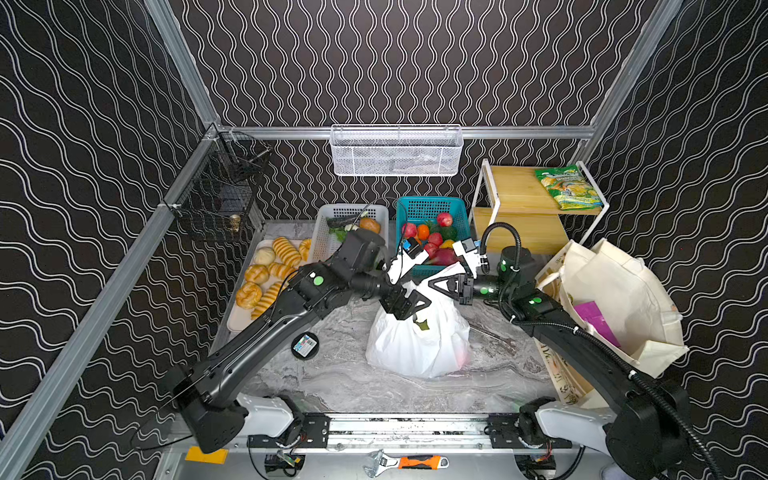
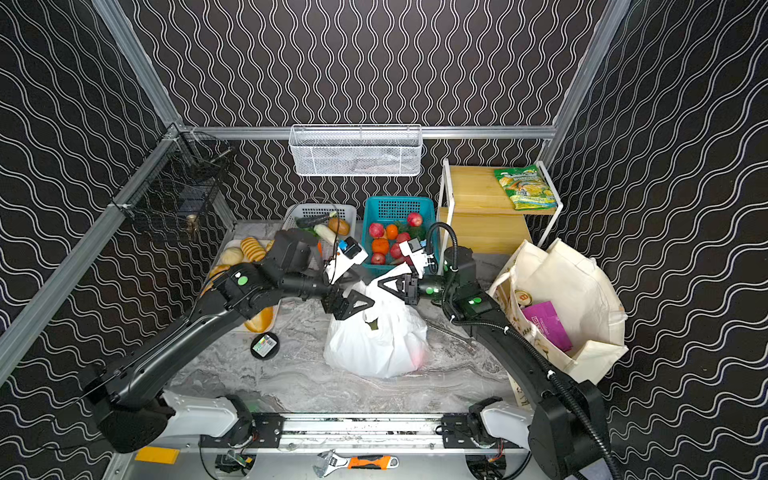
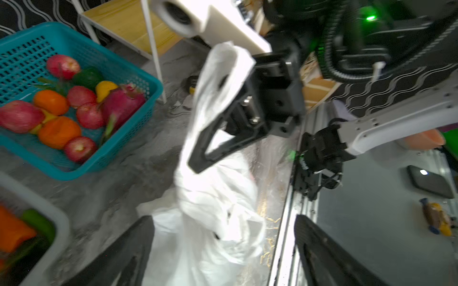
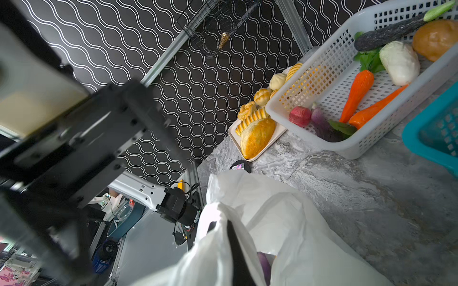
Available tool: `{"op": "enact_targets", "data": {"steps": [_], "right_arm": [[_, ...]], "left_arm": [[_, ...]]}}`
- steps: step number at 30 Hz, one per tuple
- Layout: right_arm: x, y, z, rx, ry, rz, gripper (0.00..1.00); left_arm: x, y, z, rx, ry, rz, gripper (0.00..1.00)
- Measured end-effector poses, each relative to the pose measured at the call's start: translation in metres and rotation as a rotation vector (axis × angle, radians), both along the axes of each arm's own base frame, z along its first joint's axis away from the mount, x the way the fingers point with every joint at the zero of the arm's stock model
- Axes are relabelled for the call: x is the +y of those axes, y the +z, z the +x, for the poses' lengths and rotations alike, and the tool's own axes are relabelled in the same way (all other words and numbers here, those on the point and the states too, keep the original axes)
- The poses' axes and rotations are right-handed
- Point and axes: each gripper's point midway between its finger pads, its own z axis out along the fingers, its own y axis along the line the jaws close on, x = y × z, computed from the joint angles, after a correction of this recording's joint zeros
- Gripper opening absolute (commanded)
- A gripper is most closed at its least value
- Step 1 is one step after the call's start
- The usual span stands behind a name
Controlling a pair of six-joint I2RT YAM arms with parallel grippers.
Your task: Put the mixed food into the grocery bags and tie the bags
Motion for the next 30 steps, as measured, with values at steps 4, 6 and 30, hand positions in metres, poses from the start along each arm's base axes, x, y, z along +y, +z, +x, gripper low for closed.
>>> {"op": "enact_targets", "data": {"steps": [4, 6, 30], "right_arm": [[0.0, -0.001, 0.001, -0.004, -0.006, -0.005, 0.09], [-0.001, -0.001, 0.001, -0.009, -0.007, -0.006, 0.08], [-0.004, 0.002, -0.001, -0.024, -0.026, -0.007, 0.09]], "left_arm": [[0.001, -0.018, 0.004, 0.029, -0.065, 0.079, 0.99], [0.002, -0.024, 0.004, 0.048, -0.1, 0.087, 0.99], [-0.012, -0.078, 0.027, 0.054, -0.202, 0.23, 0.87]]}}
